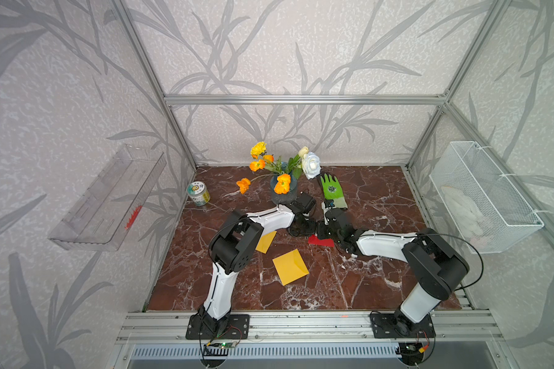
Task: Seal the envelope with a glue stick
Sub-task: Apply the envelope at the center of the board.
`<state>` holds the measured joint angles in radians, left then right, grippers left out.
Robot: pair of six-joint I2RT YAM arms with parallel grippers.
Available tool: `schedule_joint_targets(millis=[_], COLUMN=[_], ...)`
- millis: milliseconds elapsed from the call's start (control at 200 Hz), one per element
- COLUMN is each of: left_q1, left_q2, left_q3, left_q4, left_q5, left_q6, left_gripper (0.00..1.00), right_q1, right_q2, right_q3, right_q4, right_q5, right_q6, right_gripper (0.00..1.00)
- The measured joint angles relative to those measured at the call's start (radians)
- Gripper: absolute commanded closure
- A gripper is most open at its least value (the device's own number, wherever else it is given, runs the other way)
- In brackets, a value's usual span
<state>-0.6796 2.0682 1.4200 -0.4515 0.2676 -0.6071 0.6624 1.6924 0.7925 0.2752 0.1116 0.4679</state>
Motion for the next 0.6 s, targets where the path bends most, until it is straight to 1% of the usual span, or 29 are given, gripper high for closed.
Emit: schedule_joint_targets(millis=[230, 410, 605], left_q1=[-0.002, -0.002, -0.005], left_q2=[0.022, 0.026, 0.026], left_q3=[0.029, 0.034, 0.034], left_q4=[-0.008, -0.012, -0.012], left_q5=[-0.005, -0.01, -0.015], left_q6=[0.006, 0.014, 0.026], left_gripper=[0.88, 0.9, 0.9], right_q1=[0.0, -0.028, -0.076], right_q2=[-0.063, -0.177, -0.299], right_q3=[-0.027, -0.07, -0.092], right_q4=[-0.078, -0.145, -0.154], right_q5=[-0.016, -0.045, -0.06], right_q6=[0.023, 0.055, 0.079], right_gripper=[1.0, 1.0, 1.0])
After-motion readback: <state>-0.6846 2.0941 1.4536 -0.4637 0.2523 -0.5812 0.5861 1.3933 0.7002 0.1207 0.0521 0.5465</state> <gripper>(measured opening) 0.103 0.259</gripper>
